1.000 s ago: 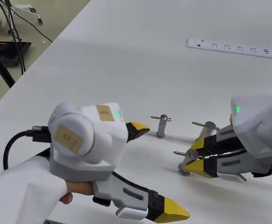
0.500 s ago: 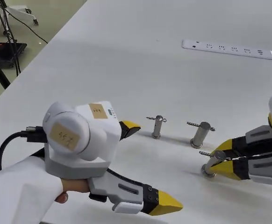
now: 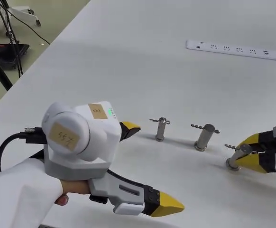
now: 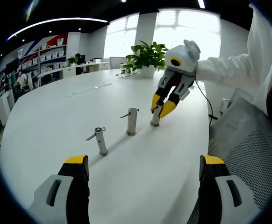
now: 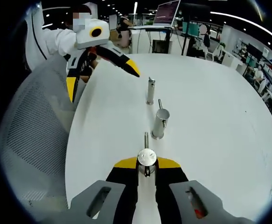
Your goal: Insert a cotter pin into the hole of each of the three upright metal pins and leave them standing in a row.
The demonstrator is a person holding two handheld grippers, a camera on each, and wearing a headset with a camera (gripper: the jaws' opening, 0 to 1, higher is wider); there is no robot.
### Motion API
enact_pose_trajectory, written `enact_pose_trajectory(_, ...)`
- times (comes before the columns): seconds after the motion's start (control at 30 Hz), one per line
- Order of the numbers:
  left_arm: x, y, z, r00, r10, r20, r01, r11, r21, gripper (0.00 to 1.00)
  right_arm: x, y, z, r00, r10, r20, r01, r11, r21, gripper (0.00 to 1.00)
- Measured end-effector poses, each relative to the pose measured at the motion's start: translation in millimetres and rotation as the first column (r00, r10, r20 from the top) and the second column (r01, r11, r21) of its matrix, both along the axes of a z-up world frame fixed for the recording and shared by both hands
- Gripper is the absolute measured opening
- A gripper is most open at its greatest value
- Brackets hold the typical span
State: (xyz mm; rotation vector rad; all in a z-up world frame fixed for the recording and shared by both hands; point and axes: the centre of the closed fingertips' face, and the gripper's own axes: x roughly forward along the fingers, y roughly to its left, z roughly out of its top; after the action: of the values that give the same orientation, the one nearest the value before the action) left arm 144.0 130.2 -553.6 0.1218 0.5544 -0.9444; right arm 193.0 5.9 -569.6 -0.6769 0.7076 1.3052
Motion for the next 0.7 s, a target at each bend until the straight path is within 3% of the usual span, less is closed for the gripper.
enact_pose_trajectory(0.37, 1.6, 3.8, 0.7, 1.000, 0.010, 0.001, -0.010, 1.000, 0.010, 0.98, 15.9, -10.3, -3.4, 0.999, -0.032, 0.011, 0.032, 0.999, -0.011, 0.07)
enact_pose_trajectory(0.7, 8.8, 10.8, 3.1, 0.998, 0.056, 0.006, -0.056, 0.998, 0.015, 0.98, 20.7, -9.8, -5.1, 1.000, -0.025, 0.013, 0.025, 1.000, -0.007, 0.07)
